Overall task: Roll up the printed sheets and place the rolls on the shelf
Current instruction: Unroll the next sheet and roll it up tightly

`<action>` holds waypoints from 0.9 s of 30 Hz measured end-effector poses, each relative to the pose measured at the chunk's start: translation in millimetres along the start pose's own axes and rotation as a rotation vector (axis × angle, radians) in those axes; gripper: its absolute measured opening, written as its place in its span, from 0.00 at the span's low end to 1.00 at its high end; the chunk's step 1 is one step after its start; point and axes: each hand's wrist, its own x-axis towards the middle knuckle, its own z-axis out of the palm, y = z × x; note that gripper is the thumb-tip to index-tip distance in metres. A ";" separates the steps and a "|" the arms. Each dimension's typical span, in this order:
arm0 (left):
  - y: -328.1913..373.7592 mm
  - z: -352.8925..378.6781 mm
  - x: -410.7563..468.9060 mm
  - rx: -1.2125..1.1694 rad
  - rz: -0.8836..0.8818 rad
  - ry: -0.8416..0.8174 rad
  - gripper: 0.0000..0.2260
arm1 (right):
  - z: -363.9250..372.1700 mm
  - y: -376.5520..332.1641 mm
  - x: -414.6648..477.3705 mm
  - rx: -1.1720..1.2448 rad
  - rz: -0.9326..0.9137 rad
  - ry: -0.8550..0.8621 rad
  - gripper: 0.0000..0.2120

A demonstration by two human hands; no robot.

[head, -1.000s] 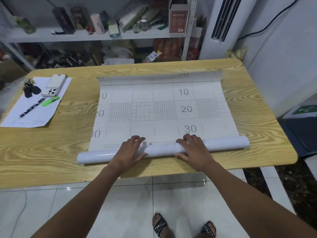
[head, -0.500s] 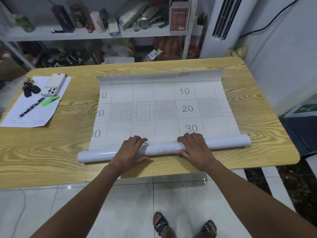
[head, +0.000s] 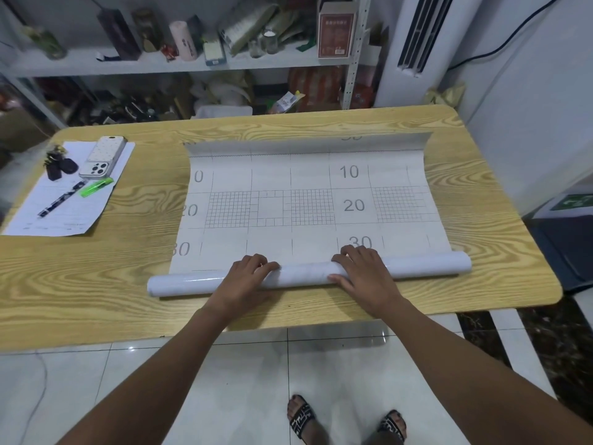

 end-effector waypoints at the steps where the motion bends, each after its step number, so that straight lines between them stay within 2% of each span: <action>1: 0.1 -0.4 -0.2 -0.002 -0.002 -0.004 0.29 | 0.0 -0.6 -0.2 -0.015 -0.004 0.003 0.24; 10: 0.8 1.4 -0.5 0.015 -0.027 -0.040 0.26 | -1.1 -3.8 -2.0 -0.086 -0.014 0.018 0.22; 20: -0.6 -1.0 -3.2 -0.026 -0.016 -0.080 0.20 | 0.9 -5.0 -2.6 -0.045 -0.003 0.098 0.20; 27: 0.6 -6.0 1.7 -0.036 0.022 0.004 0.18 | 4.4 -1.8 -3.7 -0.047 0.006 0.086 0.22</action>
